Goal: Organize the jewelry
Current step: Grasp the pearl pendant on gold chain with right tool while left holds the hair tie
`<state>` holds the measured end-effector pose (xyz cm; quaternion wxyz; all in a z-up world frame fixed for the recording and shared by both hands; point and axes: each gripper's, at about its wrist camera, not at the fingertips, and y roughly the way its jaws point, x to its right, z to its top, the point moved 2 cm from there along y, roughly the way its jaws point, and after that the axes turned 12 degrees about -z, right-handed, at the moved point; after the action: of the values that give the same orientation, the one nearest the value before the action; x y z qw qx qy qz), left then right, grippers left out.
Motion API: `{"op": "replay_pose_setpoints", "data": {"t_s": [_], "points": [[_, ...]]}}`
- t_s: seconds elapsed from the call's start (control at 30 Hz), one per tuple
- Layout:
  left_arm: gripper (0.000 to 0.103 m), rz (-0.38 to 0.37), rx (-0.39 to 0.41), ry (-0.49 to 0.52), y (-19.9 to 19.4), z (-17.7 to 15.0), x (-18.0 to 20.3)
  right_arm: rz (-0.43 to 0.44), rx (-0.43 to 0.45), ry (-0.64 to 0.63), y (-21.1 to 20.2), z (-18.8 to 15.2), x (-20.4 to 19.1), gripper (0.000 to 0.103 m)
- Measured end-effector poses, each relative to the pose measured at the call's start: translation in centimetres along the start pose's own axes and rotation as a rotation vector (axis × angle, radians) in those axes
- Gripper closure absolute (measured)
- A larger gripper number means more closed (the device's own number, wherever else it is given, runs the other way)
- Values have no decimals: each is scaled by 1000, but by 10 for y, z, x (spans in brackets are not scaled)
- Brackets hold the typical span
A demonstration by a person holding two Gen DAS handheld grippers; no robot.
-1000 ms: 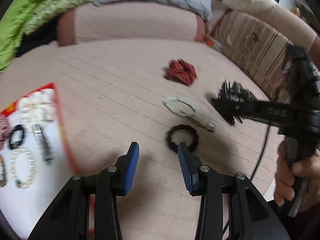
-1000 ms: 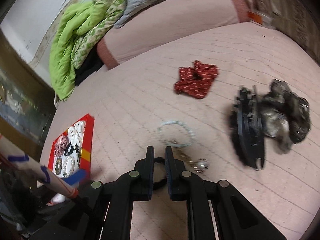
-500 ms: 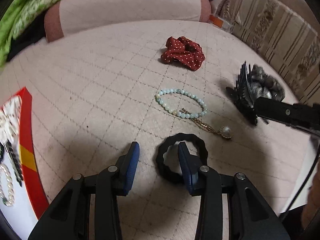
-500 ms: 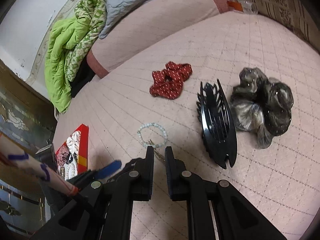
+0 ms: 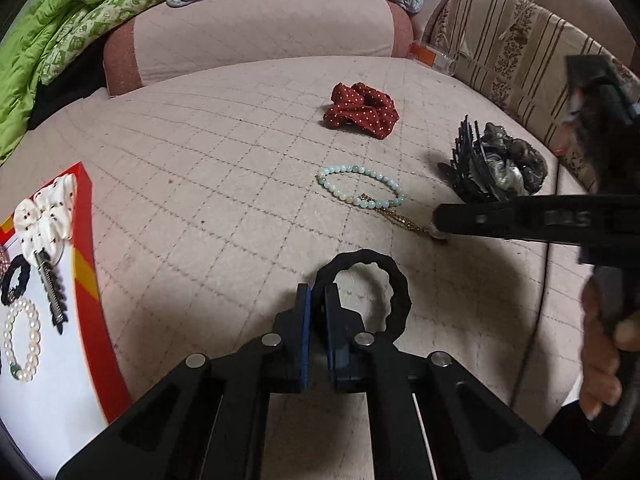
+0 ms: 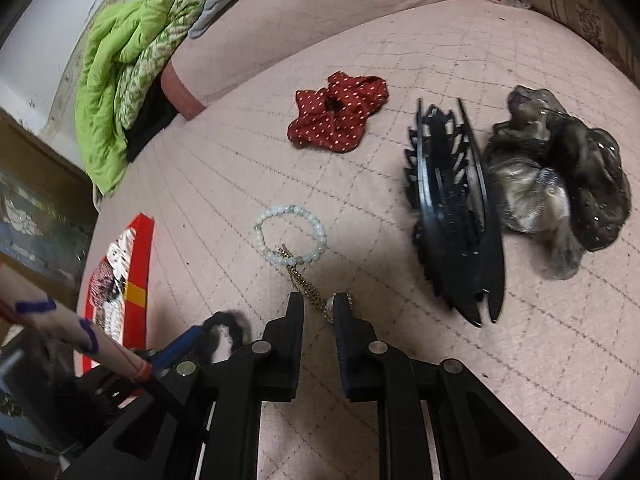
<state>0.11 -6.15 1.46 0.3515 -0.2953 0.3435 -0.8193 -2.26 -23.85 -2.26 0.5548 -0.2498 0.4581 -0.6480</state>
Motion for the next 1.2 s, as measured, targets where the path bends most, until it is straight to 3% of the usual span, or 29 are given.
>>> {"op": "replay_pose_setpoints", "data": {"t_s": [0.37, 0.53, 0.83, 1.2], "points": [[97, -34, 35, 10, -23, -6, 1, -163, 63, -185, 9, -2, -22, 85], [97, -41, 40, 7, -23, -8, 1, -197, 76, -245, 12, -6, -25, 86], [97, -42, 57, -3, -28, -8, -2, -202, 44, -260, 12, -12, -23, 83], [97, -38, 76, -8, -34, -7, 0, -176, 75, -236, 1, -13, -24, 88]]}}
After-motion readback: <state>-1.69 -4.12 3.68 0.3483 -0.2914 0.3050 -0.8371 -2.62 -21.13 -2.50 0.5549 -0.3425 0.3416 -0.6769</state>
